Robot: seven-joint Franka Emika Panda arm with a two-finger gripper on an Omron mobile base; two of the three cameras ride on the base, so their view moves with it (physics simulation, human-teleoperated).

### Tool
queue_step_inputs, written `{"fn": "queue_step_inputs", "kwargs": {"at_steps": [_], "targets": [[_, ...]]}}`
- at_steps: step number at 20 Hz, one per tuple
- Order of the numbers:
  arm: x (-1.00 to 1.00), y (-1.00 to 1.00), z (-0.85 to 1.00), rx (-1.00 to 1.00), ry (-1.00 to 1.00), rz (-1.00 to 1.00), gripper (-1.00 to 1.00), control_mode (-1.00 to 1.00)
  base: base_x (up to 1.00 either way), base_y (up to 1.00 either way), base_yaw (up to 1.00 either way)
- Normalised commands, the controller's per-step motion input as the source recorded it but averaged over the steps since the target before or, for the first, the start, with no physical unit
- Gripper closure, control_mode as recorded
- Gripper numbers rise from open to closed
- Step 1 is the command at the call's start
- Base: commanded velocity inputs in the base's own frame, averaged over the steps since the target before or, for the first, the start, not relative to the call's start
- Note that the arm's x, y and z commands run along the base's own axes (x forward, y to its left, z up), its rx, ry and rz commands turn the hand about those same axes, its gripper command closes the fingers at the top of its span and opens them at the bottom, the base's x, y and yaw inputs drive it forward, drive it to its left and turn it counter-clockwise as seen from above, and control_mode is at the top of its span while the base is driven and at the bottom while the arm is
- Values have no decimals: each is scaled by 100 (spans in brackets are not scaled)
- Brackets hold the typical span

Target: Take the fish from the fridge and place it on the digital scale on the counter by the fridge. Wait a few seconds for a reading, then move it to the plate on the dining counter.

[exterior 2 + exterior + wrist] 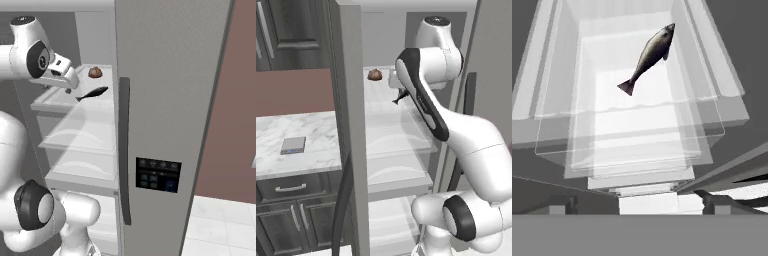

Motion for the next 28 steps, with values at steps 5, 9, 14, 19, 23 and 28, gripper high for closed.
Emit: {"fn": "queue_step_inputs", "kwargs": {"at_steps": [5,9,14,19,23,28], "targets": [[7,-25,-76,29,-8,-14,-100,-100,0,0,0],[7,0,-21,4,-12,-3,-100,-100,0,0,0],[26,0,3,-12,1,0,-100,-100,0,0,0],[43,0,12,-15,24,0,-100,-100,0,0,0],[52,0,1,-7,25,0,-100,-100,0,0,0],[39,-4,-8,1,6,0,-100,-100,0,0,0]]}}
